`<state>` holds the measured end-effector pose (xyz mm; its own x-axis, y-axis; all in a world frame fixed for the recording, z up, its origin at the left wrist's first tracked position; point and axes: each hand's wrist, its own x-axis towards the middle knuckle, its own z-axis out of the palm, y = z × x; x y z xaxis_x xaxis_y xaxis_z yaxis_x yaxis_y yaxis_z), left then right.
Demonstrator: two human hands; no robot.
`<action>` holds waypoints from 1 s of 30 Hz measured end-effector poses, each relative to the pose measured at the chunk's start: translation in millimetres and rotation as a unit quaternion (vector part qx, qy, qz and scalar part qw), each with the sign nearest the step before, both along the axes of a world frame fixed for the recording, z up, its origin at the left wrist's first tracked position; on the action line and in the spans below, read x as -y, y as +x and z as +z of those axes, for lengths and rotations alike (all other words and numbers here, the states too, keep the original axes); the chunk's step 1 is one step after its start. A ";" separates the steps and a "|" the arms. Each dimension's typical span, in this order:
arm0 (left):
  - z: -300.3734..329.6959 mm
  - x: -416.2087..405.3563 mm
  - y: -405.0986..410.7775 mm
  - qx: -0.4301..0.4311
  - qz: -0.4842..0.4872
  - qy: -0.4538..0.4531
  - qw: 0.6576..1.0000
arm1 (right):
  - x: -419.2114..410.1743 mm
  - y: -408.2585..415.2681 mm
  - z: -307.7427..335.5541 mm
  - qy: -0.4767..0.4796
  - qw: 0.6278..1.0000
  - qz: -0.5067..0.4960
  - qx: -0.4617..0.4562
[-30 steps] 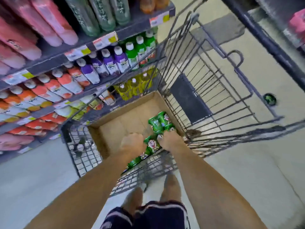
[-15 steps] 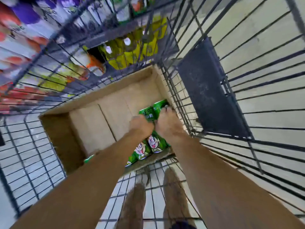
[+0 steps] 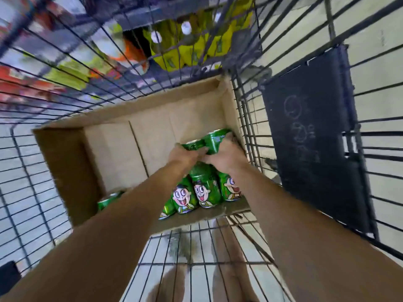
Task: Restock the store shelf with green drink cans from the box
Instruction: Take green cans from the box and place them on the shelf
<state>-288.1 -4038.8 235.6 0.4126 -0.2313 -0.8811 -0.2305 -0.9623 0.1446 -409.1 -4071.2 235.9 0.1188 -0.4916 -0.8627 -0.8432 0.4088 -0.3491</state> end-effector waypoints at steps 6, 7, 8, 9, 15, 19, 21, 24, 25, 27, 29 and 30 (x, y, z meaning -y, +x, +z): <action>4.4 -11.9 10.2 0.007 0.070 -0.030 0.997 | 3.3 2.6 -13.8 -0.007 1.000 -0.009 -0.007; 5.3 -14.0 13.6 0.010 0.080 -0.032 0.996 | 2.2 2.9 -12.6 -0.011 1.000 0.001 -0.009; 8.7 -15.5 16.8 0.010 0.090 -0.037 0.995 | 0.8 3.5 -10.6 -0.022 1.000 0.010 -0.015; 13.3 -16.6 19.8 0.006 0.107 -0.044 0.993 | -1.0 3.9 -7.9 -0.037 0.999 0.016 -0.022; 50.8 -38.0 53.7 0.026 0.139 -0.127 0.982 | -7.2 20.1 33.1 -0.112 0.993 0.033 -0.035; 92.5 -66.3 89.9 0.050 0.137 -0.157 0.977 | -19.0 43.8 79.6 -0.152 0.988 0.037 -0.002; 120.9 -88.6 108.8 0.087 0.112 -0.176 0.974 | -33.6 59.4 107.9 -0.166 0.985 0.043 0.008; 166.3 -126.9 139.4 0.128 0.112 -0.197 0.966 | -59.4 90.2 153.9 -0.199 0.977 0.075 0.004; 179.4 -139.9 148.7 0.138 0.105 -0.201 0.964 | -68.5 101.6 169.2 -0.212 0.974 0.077 0.002; 206.8 -165.4 167.6 0.140 0.106 -0.230 0.957 | -88.6 126.0 200.3 -0.241 0.968 0.068 0.013; 235.5 -190.9 186.7 0.146 0.109 -0.258 0.949 | -111.4 154.1 232.2 -0.258 0.963 0.072 0.033; 250.2 -203.1 196.1 0.151 0.112 -0.277 0.942 | -122.4 167.7 246.3 -0.269 0.959 0.077 0.050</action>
